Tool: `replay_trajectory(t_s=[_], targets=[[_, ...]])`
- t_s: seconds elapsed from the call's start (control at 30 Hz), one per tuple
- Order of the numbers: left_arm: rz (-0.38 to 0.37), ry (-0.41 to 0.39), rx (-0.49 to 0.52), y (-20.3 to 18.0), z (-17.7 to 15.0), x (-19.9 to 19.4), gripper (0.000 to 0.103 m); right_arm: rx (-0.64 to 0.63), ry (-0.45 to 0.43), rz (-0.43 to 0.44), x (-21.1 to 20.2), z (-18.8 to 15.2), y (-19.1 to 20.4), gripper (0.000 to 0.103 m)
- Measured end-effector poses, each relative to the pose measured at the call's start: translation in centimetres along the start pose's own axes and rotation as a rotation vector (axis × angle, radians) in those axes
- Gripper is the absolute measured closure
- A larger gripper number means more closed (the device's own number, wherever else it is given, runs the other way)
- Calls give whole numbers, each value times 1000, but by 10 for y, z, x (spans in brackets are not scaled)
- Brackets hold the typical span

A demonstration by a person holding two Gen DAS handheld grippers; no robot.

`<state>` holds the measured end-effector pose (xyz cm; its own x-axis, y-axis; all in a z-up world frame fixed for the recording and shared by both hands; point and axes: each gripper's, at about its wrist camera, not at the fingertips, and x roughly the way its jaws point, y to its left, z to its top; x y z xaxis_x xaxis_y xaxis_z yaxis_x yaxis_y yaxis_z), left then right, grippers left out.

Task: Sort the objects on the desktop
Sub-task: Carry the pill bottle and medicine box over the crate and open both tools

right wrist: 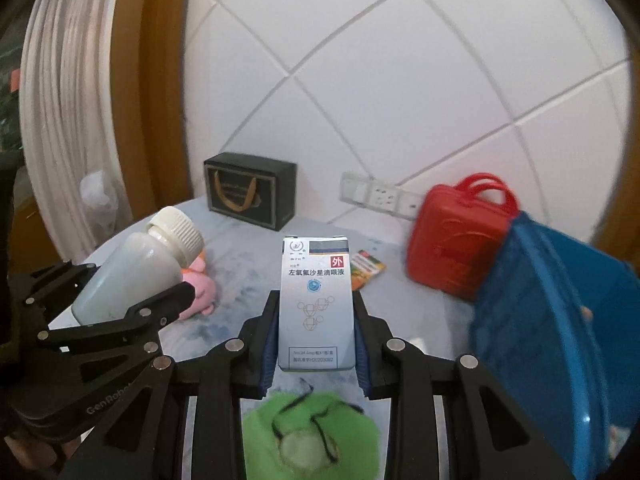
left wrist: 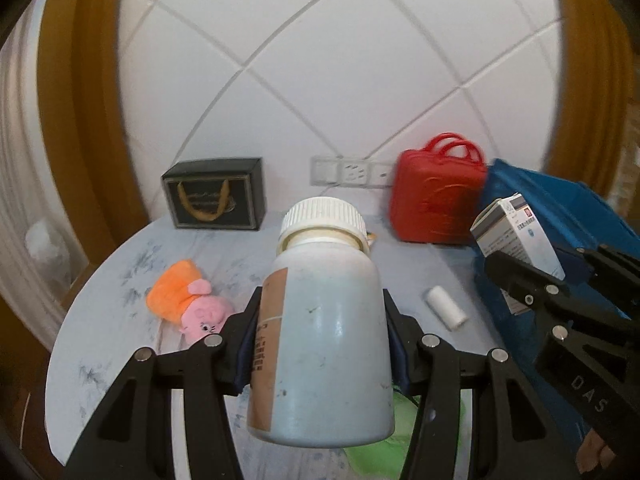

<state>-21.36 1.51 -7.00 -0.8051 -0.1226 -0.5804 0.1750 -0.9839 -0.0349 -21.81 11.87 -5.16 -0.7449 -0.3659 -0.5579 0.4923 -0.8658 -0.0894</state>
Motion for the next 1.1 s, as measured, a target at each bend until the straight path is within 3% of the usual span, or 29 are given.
replay_trajectory(t_s=[0.23, 0.47, 0.67, 0.9, 1.1], targets=[[-140, -22, 59, -42, -12, -40, 51, 45, -14, -145, -77, -28, -10, 72], [-260, -69, 143, -116, -8, -76, 51, 110, -50, -293, -150, -52, -64, 72], [-339, -121, 191, -214, -8, -109, 51, 163, -93, -388, -208, -80, -150, 72], [-352, -152, 219, -351, -15, -128, 51, 163, -89, -449, -250, -125, -275, 72], [-316, -58, 249, -434, -32, -109, 51, 153, 2, -459, -247, -162, -359, 72]])
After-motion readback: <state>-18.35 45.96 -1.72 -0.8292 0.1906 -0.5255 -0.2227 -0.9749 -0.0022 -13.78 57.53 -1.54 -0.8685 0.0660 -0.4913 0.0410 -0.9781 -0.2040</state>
